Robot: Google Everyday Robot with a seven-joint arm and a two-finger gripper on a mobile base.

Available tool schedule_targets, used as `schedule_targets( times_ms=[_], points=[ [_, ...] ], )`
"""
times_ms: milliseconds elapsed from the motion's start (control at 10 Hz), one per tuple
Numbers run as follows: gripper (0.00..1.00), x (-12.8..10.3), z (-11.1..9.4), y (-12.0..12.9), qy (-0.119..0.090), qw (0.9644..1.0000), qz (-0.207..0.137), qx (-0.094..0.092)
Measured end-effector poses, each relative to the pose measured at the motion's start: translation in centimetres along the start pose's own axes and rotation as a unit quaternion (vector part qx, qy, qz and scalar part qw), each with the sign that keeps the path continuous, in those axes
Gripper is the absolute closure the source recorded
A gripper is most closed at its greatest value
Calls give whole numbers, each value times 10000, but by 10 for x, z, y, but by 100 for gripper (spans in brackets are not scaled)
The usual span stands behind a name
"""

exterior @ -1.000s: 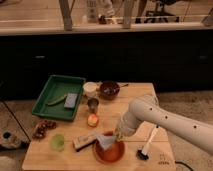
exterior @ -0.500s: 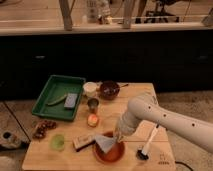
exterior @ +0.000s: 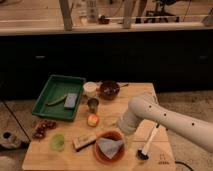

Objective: Place towel in red bowl

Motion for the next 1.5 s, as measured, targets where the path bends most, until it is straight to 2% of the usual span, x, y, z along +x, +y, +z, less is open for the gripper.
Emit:
schedule_targets(
  times_ms=[500, 1500],
  points=[
    [20, 9, -7, 5, -146, 9997, -143, 104],
    [20, 9, -7, 4, -152, 9997, -150, 106]
  ],
)
